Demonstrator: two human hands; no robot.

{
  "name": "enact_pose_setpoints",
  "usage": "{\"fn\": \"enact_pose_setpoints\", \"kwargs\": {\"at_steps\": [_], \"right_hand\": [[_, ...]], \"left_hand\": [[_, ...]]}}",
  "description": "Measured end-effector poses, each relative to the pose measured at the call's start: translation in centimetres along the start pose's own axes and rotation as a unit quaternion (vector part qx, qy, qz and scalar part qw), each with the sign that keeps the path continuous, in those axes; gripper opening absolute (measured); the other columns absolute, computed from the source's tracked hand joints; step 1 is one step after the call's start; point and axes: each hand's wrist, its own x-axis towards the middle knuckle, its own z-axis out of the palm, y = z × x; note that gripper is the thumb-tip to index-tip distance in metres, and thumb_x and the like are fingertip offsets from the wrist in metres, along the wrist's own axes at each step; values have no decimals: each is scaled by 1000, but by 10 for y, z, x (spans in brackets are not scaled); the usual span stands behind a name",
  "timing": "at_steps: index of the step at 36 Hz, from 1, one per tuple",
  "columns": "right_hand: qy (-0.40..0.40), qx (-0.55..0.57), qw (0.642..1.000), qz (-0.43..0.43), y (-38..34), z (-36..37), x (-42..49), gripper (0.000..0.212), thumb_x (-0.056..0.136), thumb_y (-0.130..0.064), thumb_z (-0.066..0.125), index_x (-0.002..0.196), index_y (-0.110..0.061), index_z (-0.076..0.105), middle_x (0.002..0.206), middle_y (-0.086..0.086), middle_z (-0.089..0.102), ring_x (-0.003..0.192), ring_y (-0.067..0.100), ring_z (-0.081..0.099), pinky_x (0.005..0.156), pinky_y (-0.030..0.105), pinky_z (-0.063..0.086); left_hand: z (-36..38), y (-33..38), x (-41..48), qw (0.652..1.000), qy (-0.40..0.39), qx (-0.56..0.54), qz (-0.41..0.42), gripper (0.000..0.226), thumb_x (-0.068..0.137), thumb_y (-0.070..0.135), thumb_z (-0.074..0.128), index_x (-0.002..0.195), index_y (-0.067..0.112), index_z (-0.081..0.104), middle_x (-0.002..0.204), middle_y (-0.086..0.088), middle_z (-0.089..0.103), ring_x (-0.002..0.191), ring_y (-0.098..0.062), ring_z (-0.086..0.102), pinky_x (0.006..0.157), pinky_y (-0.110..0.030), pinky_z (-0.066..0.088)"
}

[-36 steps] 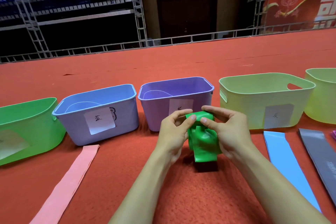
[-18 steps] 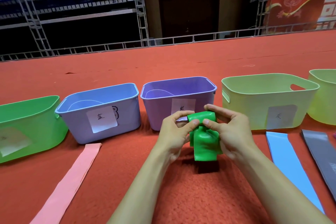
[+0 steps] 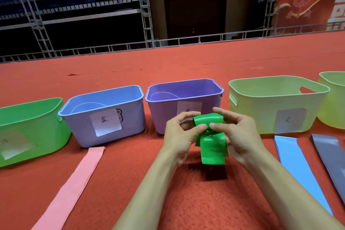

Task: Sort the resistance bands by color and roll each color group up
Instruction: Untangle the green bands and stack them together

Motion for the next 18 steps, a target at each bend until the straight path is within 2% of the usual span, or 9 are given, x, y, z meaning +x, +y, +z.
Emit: {"fn": "enact_pose_setpoints", "kwargs": {"at_steps": [3,5,8,9,13,16,18], "right_hand": [[-12,2,1000,4,-2,-1,-1,47,72,22,63,109,-6,68,96,9,72,83,24,67,79,41,55],[-16,6,1000,8,-3,-1,-1,44,73,20,64,108,-7,68,98,9,72,83,24,68,77,40,56],[-22,20,1000,10,-5,-2,-1,38,74,12,69,108,-5,68,96,8,73,79,22,68,61,29,58],[-22,17,1000,7,-5,-1,-1,37,74,8,70,108,-5,68,97,8,73,80,22,68,61,28,57],[-6,-29,1000,-10,-2,-1,0,36,73,0,75,108,-8,69,98,12,73,87,25,69,85,44,55],[-4,-58,998,-19,-2,-2,0,35,75,0,75,109,-8,69,95,13,73,86,24,68,85,45,55],[-9,-68,997,-21,-2,-3,0,33,76,1,73,108,-7,69,91,10,73,81,21,67,82,42,56]], "left_hand": [[-1,1,0,1000,2,7,7,33,62,4,77,91,19,71,89,-10,73,86,-26,69,81,-52,55],[-1,2,0,1000,-2,12,13,34,63,1,77,91,19,72,87,-8,74,85,-28,68,82,-56,54],[-1,3,0,1000,-7,17,15,37,68,-9,76,92,18,71,81,-1,74,82,-28,65,81,-61,50],[-2,3,0,1000,-7,16,16,37,66,-7,76,91,19,71,81,-2,73,82,-28,64,79,-57,49],[-3,2,0,999,-13,27,20,39,71,-14,73,94,17,69,81,-2,73,77,-21,65,73,-45,50],[-3,1,0,999,-18,38,27,38,74,-17,70,95,15,68,81,1,73,74,-16,67,66,-36,54],[-3,1,0,998,-16,45,34,39,73,-17,70,94,16,69,83,-1,73,76,-17,67,65,-36,55]]}}
